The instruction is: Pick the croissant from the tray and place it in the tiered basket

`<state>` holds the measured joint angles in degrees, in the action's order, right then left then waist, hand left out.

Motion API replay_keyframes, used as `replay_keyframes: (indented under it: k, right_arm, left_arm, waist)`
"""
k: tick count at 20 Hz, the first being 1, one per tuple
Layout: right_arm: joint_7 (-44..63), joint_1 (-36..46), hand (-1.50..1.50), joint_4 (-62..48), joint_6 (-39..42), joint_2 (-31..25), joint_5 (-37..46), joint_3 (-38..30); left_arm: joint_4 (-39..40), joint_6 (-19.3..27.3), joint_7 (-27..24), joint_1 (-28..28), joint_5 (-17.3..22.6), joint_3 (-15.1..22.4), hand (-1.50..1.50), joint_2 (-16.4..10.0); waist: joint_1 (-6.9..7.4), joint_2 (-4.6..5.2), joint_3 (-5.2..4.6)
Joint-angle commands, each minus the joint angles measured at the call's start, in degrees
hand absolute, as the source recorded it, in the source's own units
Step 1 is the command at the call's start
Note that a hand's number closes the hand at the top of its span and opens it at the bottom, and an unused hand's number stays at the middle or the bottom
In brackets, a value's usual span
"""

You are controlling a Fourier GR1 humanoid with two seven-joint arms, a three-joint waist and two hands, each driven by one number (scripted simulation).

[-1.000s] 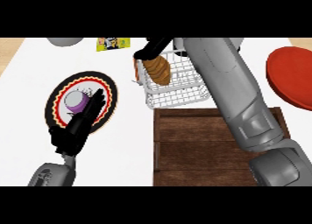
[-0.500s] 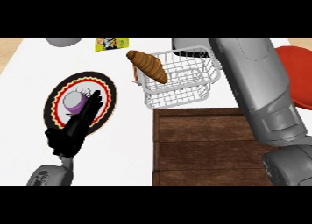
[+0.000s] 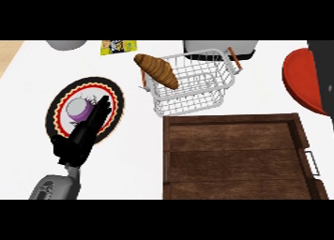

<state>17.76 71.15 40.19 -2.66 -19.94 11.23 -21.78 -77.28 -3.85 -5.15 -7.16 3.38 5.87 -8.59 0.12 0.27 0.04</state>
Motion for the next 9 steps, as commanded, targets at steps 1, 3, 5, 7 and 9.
replay_keyframes:
  k: [1,3,5,7,9]
  right_arm:
    - [-6.1,-5.1,-1.50,0.2,3.8,-6.5,-4.9,-5.6]
    - [-6.9,-5.0,-1.50,-2.6,6.3,-11.7,-6.9,-8.8]
    - [-10.9,-7.5,-1.50,-7.3,12.1,-16.9,-7.9,-10.5]
    - [-11.9,-7.9,-1.50,-9.9,15.9,-20.3,-8.0,-10.6]
    - [-15.3,-9.8,-1.50,-12.8,20.4,-23.6,-8.0,-10.7]
  left_arm:
    - [-1.5,0.0,-0.7,2.1,-0.7,0.5,0.00,0.0]
    - [-2.3,1.2,1.4,0.7,-1.2,1.3,0.00,1.3]
    - [0.3,-1.4,-3.1,2.4,-0.4,-0.4,0.00,-1.0]
    - [1.1,-0.5,0.1,-2.4,0.0,-0.5,0.00,0.7]
    - [0.2,-1.5,-0.1,-0.8,-0.2,0.1,0.00,0.1]
  waist:
    - [0.25,-0.09,0.02]
    - [0.36,0.08,0.05]
    - [1.06,0.59,0.05]
    - [0.75,0.53,0.04]
    - [1.31,0.66,0.07]
